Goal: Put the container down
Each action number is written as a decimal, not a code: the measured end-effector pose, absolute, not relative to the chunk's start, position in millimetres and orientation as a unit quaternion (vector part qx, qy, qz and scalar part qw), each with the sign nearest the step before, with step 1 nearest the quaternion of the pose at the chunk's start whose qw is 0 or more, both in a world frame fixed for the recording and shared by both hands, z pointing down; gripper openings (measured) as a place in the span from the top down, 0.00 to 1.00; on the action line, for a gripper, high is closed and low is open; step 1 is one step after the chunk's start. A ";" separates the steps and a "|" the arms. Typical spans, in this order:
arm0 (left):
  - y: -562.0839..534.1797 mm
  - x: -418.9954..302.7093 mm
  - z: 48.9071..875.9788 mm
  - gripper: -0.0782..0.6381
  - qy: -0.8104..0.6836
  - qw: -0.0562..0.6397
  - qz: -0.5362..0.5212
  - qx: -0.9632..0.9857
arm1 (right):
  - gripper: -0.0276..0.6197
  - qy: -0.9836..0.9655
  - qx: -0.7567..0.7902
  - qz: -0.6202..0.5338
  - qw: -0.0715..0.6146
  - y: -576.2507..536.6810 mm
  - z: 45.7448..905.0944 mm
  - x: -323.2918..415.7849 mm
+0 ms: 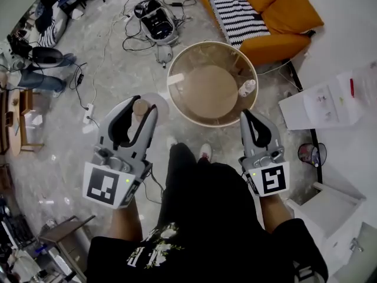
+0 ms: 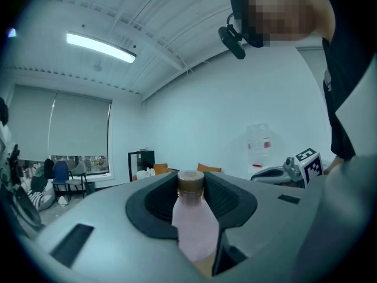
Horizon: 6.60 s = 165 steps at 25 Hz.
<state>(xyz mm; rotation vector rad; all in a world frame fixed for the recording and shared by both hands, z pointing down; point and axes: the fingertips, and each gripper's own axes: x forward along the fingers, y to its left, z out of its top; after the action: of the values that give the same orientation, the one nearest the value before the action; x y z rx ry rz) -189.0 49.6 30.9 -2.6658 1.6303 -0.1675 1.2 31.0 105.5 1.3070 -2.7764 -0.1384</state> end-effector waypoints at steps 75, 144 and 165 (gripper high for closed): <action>-361.0 -14.3 304.0 0.68 0.173 -0.023 -0.184 -0.967 | 0.96 -0.729 0.671 0.102 0.086 -314.0 321.8 73.8; -358.2 19.6 724.6 0.68 0.117 -0.101 -0.302 -0.941 | 0.96 -0.722 0.625 0.249 0.159 -308.3 719.7 73.9; -384.1 -4.7 777.1 0.68 0.121 -0.102 -0.296 -0.942 | 0.96 -0.731 0.610 0.259 0.164 -341.6 771.0 38.3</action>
<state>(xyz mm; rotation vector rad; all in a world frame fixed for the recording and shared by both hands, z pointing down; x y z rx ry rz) -4.7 -384.1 777.1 -3.1692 0.4075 -0.9944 38.3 -341.6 771.0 1.7376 -2.0828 0.7385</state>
